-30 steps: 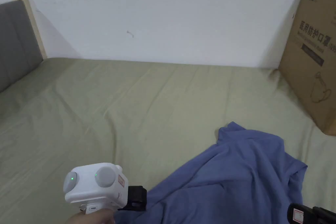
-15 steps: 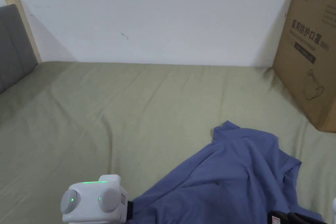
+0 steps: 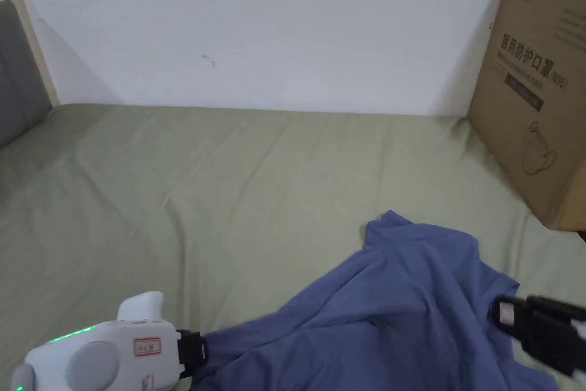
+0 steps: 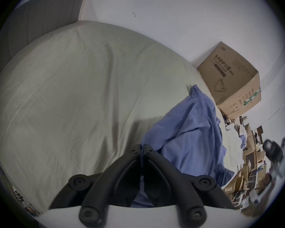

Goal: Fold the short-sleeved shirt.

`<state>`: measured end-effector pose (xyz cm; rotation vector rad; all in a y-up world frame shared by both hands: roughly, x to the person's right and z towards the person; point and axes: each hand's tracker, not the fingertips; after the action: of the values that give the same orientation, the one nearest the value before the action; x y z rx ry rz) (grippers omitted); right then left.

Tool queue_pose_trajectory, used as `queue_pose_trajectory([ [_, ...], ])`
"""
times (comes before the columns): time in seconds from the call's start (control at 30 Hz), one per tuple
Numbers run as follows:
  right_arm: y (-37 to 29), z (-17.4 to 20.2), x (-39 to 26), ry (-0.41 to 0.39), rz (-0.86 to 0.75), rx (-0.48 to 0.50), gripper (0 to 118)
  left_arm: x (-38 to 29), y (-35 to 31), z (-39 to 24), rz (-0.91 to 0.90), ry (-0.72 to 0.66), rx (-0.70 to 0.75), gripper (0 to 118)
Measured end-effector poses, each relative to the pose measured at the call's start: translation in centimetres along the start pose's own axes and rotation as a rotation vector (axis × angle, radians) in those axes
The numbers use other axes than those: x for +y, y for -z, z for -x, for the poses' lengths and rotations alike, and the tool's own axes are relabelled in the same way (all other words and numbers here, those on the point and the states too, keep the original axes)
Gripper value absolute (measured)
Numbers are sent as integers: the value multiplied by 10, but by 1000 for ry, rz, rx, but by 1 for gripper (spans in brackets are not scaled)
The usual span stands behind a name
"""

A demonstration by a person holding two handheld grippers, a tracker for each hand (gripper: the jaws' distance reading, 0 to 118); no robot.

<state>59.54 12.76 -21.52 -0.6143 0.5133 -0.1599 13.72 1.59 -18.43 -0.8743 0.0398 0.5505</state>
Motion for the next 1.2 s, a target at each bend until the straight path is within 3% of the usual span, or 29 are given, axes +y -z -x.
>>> queue_pose_trajectory([
  [0.1,49,-26,52,-64,26,-14,0,-1,-1,-1,-5,2,-28,0],
  [0.27,158,-74,127,-47,162,-41,0,2,-2,2,-62,-17,-43,0],
  [0.37,227,-110,151,-80,214,-135,1,8,-4,12,-132,27,2,0],
  [0.4,247,-121,156,-60,224,-155,21,10,-4,12,-157,38,22,0],
  [0.47,287,-142,164,39,307,-144,98,10,-1,14,-193,58,47,0],
  [0.5,310,-152,164,82,367,-164,117,10,2,15,-200,60,63,0],
  [0.57,329,-155,166,93,365,-228,108,11,6,17,-212,51,79,0],
  [0.7,383,-159,152,-16,559,-360,109,11,14,26,-224,27,89,0],
  [0.8,402,-155,134,-153,739,-335,105,13,21,33,-213,25,102,0],
  [0.9,430,-172,120,-184,894,-319,105,12,27,35,-201,20,108,0],
  [1.0,428,-176,122,-158,829,-332,104,11,33,37,-187,6,98,0],
  [1.07,423,-174,123,-138,802,-319,91,9,34,37,-186,8,100,0],
  [1.1,409,-158,122,-154,770,-339,78,9,33,37,-182,10,102,0],
  [1.2,394,-126,117,-265,761,-291,11,8,27,39,-178,12,100,0],
])
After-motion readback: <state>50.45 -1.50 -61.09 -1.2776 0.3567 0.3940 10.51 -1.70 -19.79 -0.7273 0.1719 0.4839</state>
